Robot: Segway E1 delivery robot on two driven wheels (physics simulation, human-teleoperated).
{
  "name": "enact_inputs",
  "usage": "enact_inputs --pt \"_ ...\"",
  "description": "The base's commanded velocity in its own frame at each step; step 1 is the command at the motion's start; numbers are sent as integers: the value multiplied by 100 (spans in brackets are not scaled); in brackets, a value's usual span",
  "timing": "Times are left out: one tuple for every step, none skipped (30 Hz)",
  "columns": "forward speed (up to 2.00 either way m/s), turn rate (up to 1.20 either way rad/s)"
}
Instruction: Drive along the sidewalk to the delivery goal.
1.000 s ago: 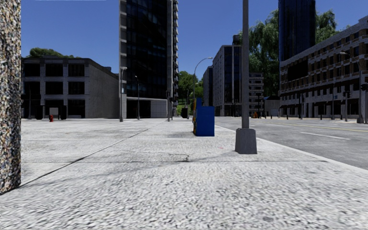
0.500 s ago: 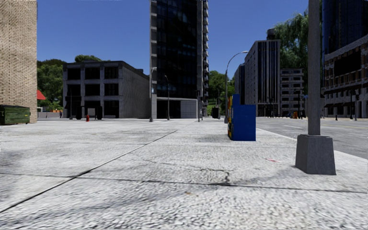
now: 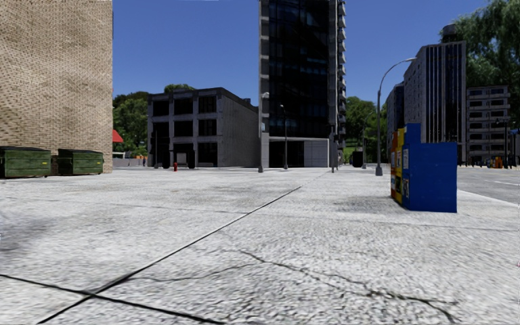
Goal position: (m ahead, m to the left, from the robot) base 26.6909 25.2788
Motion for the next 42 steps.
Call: enact_inputs --pt "200 48" --pt "200 48" --pt "200 48" --pt "200 48" --pt "200 48" --pt "200 48" --pt "200 48" --pt "200 48" --pt "200 48" --pt "200 48" --pt "200 47" --pt "200 47" --pt "200 47" --pt "200 47" --pt "200 47" --pt "200 47" --pt "200 47" --pt "200 47" --pt "200 46" --pt "200 44" --pt "200 44" --pt "200 44" --pt "200 44" --pt "200 44" --pt "200 44" --pt "200 44" --pt "200 43" --pt "200 0" --pt "200 0" --pt "200 0" --pt "200 0" --pt "200 0" --pt "200 0" --pt "200 0" --pt "200 0" --pt "200 0" --pt "200 0" --pt "200 0" --pt "200 0" --pt "200 0" --pt "200 0" --pt "200 0"
